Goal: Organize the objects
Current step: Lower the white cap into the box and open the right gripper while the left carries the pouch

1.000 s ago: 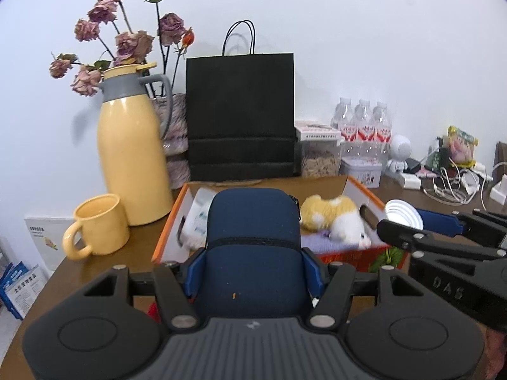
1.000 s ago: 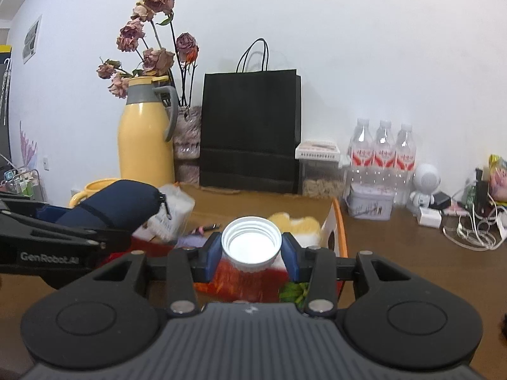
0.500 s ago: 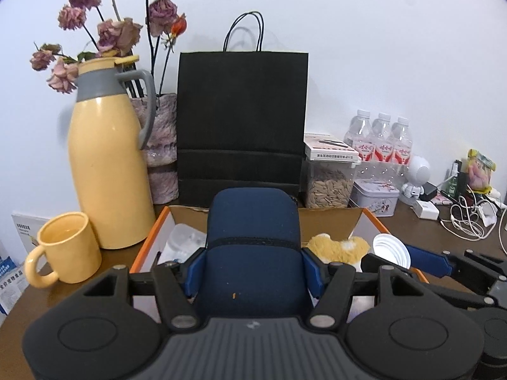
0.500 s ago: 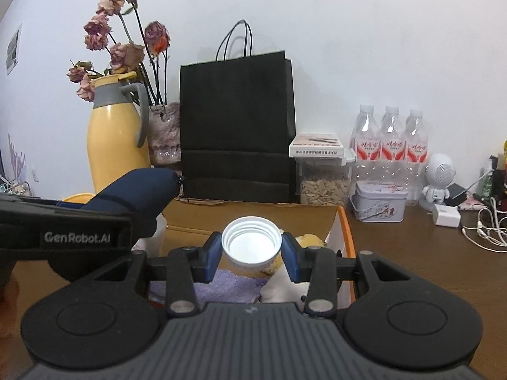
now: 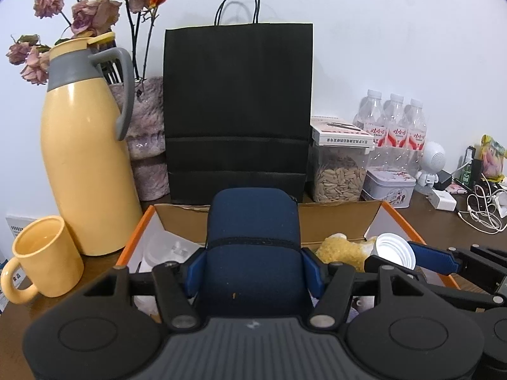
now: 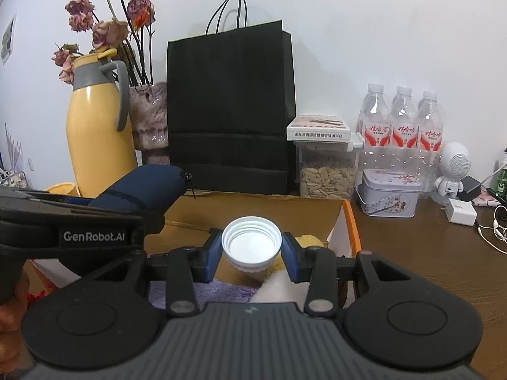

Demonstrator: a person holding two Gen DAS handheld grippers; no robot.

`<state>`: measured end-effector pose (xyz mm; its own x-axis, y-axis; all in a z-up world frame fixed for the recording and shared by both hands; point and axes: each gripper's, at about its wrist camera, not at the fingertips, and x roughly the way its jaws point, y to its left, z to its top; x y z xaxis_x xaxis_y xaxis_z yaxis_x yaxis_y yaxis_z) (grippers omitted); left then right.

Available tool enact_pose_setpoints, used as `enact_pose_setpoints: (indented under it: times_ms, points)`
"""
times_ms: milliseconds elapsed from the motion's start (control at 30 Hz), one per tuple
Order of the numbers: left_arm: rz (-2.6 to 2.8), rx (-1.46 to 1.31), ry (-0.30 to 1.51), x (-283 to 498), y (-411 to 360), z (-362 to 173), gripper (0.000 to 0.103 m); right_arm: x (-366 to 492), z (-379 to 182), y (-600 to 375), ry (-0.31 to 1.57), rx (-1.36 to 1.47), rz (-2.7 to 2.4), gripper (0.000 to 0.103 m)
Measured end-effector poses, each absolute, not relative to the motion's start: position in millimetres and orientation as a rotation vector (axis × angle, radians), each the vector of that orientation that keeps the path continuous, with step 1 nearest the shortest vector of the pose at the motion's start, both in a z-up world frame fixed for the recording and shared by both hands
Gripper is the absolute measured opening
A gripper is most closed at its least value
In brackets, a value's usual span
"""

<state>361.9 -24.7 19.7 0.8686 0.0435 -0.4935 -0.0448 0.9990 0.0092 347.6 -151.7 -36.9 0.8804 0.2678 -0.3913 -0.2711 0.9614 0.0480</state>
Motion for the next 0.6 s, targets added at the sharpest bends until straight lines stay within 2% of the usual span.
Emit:
enact_pose_setpoints:
  times_ms: [300, 333, 367, 400, 433, 533, 600]
  points:
    - [0.041, -0.006, 0.513, 363, -24, 19, 0.064, 351, -41, -151, 0.430, -0.021, 0.279, 0.043]
    - [0.039, -0.013, 0.503, 362, -22, 20, 0.066, 352, -42, -151, 0.438, -0.024, 0.279, 0.048]
    - [0.040, -0.017, 0.486, 360, -22, 21, 0.076, 352, -43, -150, 0.444, -0.027, 0.276, 0.054]
    - [0.045, -0.015, 0.473, 359, -22, 23, 0.085, 352, -43, -150, 0.447, -0.028, 0.270, 0.070]
    - [0.050, -0.010, 0.454, 356, -22, 26, 0.100, 351, -43, -151, 0.443, -0.029, 0.263, 0.085]
    - [0.048, -0.001, 0.414, 349, -25, 32, 0.103, 348, -40, -151, 0.427, -0.031, 0.259, 0.103]
    - [0.043, 0.001, 0.413, 347, -27, 34, 0.103, 346, -38, -150, 0.417, -0.030, 0.261, 0.103]
